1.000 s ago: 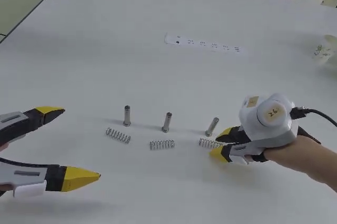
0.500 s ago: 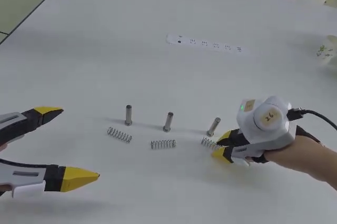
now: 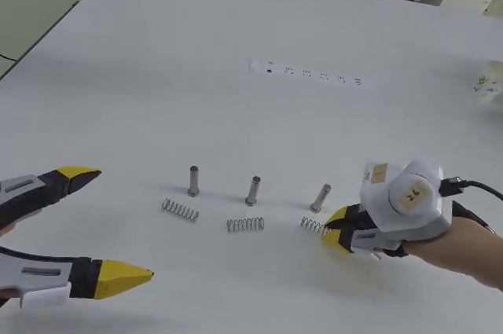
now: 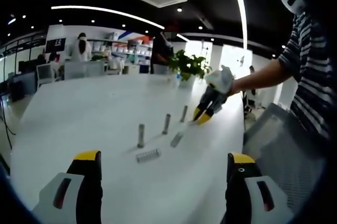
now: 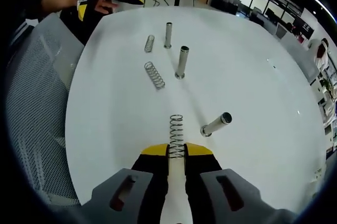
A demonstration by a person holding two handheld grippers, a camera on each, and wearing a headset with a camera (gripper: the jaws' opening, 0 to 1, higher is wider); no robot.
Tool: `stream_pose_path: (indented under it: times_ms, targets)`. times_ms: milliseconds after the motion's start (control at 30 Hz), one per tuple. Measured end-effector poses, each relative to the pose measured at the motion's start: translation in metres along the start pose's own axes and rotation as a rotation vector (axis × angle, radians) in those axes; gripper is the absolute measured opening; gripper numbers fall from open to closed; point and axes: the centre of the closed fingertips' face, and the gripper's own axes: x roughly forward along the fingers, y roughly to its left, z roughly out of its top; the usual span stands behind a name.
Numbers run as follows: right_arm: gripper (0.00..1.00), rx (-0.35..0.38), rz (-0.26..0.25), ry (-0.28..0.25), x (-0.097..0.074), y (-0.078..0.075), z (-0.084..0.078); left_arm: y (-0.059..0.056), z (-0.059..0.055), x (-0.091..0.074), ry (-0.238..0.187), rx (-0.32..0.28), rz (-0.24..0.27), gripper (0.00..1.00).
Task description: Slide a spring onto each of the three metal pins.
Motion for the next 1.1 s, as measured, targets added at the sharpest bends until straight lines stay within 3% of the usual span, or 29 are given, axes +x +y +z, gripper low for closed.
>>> stream_pose_path:
  times_ms: [300, 633, 1100]
  targets:
    - [0.08, -0.08, 0.02, -0.001, -0.006, 0.011, 0.011, -0.007, 0.0, 0.007, 0.005, 0.002, -0.028, 0.95]
    - [0.08, -0.137, 0.07, -0.018, -0.011, 0.034, 0.027, -0.025, -0.002, 0.016, 0.026, 0.009, -0.082, 0.95]
    - [0.08, -0.194, 0.109, -0.035, -0.019, 0.052, 0.046, -0.044, -0.005, 0.035, 0.058, 0.023, -0.163, 0.91]
